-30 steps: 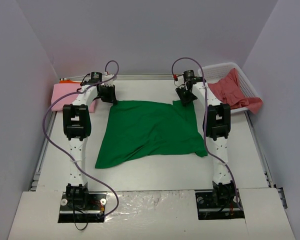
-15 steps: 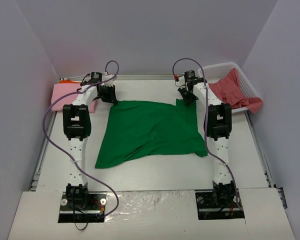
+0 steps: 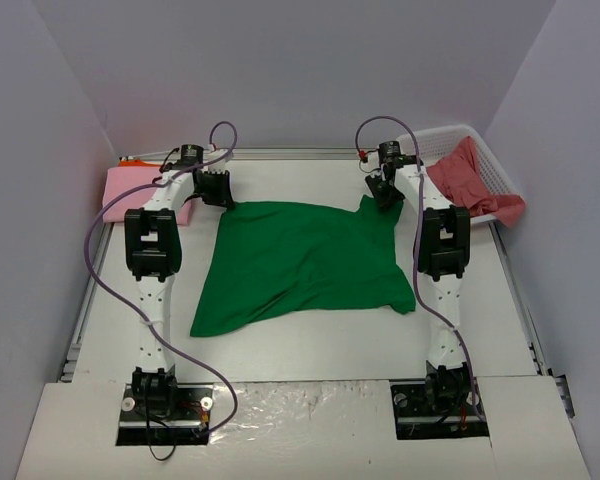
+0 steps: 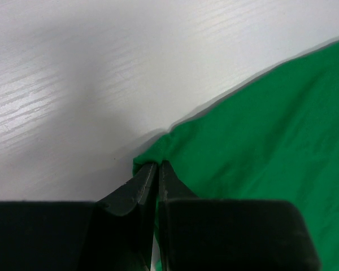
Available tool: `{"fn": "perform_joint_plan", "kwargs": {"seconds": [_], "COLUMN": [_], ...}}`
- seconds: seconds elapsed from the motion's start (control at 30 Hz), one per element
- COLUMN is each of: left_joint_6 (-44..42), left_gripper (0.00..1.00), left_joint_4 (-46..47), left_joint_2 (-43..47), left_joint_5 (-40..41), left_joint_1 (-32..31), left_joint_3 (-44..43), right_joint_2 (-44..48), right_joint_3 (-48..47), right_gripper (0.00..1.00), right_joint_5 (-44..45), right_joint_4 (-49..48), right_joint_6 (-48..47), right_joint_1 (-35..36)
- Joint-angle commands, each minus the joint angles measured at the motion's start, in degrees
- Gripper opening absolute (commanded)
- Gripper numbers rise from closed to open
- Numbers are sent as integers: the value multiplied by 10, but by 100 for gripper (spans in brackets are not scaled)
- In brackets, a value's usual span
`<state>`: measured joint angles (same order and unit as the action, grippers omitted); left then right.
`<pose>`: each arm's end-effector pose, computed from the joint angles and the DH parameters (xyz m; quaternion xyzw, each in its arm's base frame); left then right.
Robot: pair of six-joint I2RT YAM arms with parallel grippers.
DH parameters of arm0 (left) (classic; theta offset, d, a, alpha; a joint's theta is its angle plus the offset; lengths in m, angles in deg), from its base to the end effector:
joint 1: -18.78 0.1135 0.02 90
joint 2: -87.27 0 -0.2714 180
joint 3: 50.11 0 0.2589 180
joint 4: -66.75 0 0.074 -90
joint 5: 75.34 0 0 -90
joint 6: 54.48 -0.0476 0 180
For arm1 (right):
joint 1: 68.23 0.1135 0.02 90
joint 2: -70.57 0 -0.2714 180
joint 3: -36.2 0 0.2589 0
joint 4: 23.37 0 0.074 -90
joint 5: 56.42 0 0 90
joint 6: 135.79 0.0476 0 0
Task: Fold and stack the t-shirts
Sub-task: Flatten out the tshirt
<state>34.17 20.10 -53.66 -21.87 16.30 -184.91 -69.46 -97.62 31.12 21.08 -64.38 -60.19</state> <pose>0.5543 -0.0524 0.1675 0.1300 0.8961 -0.3000 0.3001 0.5566 0.0807 0.1658 -0.2238 0.9145 -0.0108 0.3370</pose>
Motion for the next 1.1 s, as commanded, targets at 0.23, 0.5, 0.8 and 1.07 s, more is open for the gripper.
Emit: {"fn": "perform_joint_plan", "kwargs": {"seconds": [0.23,0.5,0.8,1.07], "left_joint_6": [-6,-4,-3,-5], "left_gripper": [2,3,2,3], "left_joint_4": [-8,-3,-2,-1], "left_joint_2": [35,35,29,26], "left_joint_5": [-2,-7,-11,-14], "left_joint_1": [5,5,5,6], "left_joint_3": [9,12,13,14], "right_joint_2": [69,112,73,54], "right_joint_3": [0,40,29,31], "right_gripper": [29,29,26,23], "right_joint_5": [6,-2,3,17], "right_joint_4": [29,27,28,27], "right_joint_6": [-2,-6,-2,-1], "right_joint_1": [1,7,14,17]}}
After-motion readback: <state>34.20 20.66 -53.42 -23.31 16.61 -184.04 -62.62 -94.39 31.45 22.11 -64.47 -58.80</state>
